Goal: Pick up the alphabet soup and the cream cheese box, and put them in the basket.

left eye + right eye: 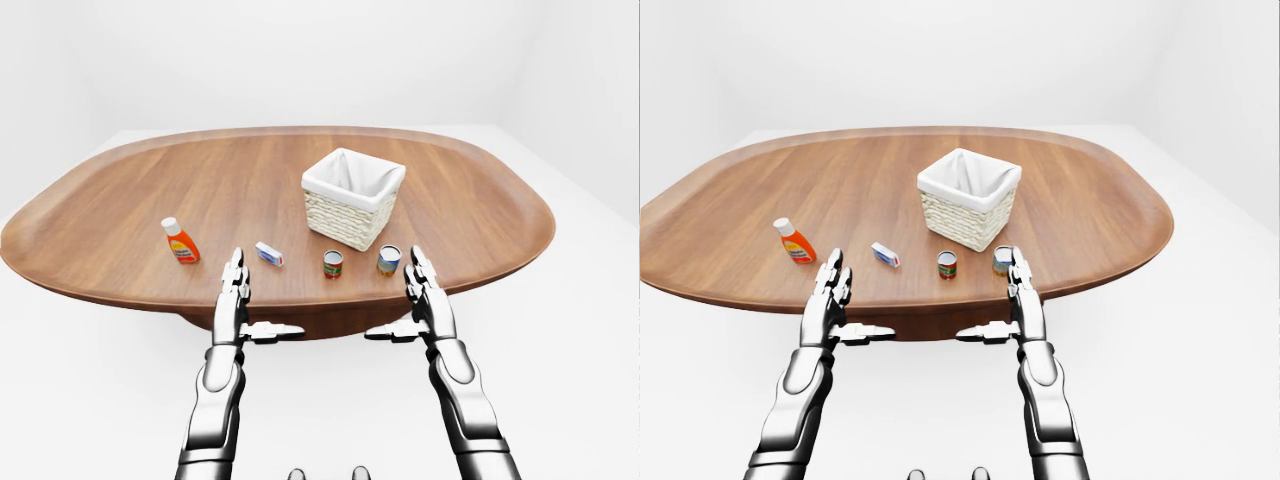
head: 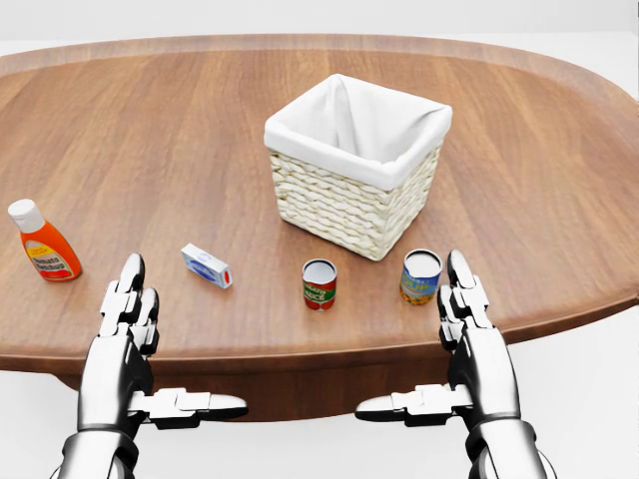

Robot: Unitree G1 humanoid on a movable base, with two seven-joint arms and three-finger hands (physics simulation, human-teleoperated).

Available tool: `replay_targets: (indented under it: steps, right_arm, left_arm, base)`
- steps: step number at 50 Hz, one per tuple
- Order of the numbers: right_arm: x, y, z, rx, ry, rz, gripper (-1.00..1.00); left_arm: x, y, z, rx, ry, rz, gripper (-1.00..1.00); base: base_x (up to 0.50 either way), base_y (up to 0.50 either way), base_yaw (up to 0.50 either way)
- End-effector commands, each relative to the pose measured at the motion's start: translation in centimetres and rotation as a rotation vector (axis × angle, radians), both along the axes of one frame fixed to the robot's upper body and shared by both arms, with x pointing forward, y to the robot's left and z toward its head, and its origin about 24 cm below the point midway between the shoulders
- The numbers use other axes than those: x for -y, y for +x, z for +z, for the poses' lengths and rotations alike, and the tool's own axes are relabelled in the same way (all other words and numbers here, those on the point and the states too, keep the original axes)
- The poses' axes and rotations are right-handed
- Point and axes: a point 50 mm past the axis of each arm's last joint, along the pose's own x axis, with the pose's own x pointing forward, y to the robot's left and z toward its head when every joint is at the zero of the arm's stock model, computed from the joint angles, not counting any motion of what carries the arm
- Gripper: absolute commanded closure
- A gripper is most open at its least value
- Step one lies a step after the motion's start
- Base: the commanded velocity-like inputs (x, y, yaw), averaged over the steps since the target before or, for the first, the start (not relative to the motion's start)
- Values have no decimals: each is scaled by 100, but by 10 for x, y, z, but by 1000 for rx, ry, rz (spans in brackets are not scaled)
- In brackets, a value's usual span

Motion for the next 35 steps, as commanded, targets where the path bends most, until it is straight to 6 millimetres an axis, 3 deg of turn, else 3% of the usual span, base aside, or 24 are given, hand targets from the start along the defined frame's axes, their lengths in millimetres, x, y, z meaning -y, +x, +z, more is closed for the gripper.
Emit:
replay_targets:
  steps: [1,35]
  right_arm:
    - [0,0,0,0,-1,1,-100]
    - [0,1,-1,2,-1,3,-100]
  left_arm:
    - [0,0,0,0,-1,0,-100]
    - [0,0,1,1,-9,-4,-100]
  base:
    - [0,-20,0]
    - [0,-19,0]
